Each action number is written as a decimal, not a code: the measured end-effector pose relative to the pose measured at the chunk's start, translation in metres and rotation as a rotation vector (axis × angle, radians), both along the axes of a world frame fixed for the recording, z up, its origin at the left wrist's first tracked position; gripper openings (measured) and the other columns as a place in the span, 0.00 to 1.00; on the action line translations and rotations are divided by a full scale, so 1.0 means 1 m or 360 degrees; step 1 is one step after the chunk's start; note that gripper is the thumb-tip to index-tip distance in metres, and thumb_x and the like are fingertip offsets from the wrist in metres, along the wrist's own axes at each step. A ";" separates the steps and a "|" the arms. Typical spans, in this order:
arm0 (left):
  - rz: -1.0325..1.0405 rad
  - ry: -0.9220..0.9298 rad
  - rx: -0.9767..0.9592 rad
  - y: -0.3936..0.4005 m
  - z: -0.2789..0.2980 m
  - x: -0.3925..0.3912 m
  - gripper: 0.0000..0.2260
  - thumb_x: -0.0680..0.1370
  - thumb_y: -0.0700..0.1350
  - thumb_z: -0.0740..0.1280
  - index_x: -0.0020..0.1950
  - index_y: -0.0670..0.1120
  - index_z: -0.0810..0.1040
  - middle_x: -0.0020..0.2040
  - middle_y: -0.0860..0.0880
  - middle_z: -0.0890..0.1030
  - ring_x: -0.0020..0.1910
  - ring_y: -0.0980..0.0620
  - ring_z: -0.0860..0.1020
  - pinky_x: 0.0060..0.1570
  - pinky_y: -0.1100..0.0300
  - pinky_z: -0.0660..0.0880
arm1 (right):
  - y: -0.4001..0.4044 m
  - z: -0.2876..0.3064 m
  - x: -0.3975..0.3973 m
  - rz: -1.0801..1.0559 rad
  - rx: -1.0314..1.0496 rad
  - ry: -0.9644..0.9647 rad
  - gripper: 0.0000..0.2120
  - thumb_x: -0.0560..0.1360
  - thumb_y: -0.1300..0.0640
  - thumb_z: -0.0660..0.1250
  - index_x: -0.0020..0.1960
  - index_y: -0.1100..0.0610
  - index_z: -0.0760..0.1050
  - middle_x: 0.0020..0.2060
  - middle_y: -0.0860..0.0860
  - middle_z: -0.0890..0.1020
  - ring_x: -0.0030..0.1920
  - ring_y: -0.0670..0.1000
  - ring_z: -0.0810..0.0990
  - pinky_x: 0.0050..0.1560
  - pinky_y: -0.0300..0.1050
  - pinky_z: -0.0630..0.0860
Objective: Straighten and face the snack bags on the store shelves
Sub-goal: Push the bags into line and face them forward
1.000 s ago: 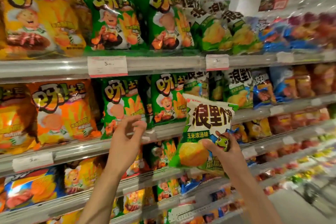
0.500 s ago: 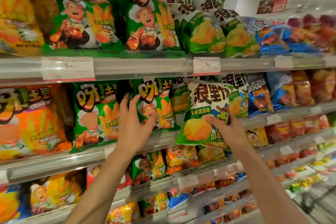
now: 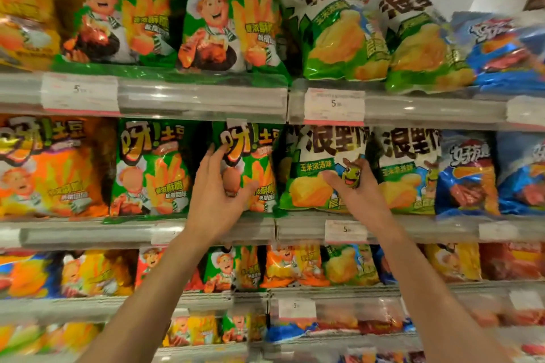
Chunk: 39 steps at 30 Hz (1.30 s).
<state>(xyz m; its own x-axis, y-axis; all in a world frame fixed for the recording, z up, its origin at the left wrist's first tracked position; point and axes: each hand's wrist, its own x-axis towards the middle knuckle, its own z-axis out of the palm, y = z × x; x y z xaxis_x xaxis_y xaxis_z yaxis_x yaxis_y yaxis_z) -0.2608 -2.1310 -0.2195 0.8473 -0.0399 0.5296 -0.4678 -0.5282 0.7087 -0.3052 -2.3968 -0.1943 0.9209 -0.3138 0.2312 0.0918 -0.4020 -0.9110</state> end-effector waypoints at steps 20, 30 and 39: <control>0.0133 0.0108 -0.0201 0.016 -0.014 -0.035 0.30 0.78 0.58 0.71 0.77 0.53 0.66 0.72 0.55 0.71 0.69 0.56 0.71 0.68 0.57 0.70 | -0.011 -0.040 -0.031 -0.0203 0.0257 -0.0292 0.18 0.77 0.52 0.72 0.64 0.50 0.73 0.57 0.44 0.80 0.59 0.41 0.78 0.62 0.40 0.75; 0.0113 0.0262 -0.0564 0.073 -0.040 -0.086 0.14 0.81 0.51 0.69 0.66 0.55 0.76 0.57 0.55 0.83 0.55 0.60 0.81 0.53 0.62 0.77 | 0.031 -0.082 -0.062 -0.0425 0.0043 -0.0517 0.09 0.78 0.60 0.70 0.58 0.58 0.78 0.56 0.56 0.78 0.57 0.53 0.79 0.48 0.29 0.76; -0.0020 0.0368 -0.0623 0.176 -0.049 -0.108 0.13 0.78 0.53 0.70 0.61 0.53 0.78 0.48 0.58 0.85 0.50 0.61 0.82 0.48 0.68 0.75 | 0.168 -0.088 -0.079 -0.0036 0.0212 -0.0294 0.02 0.79 0.62 0.69 0.51 0.59 0.80 0.44 0.54 0.85 0.46 0.49 0.83 0.48 0.39 0.78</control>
<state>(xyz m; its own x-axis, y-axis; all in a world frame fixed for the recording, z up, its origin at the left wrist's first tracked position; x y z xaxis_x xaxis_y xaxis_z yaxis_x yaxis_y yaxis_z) -0.3685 -1.9553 -0.2688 0.9458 0.1148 0.3037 -0.2784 -0.1949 0.9405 -0.3846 -2.2287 -0.2824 0.8590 -0.3731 0.3506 0.2544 -0.2832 -0.9247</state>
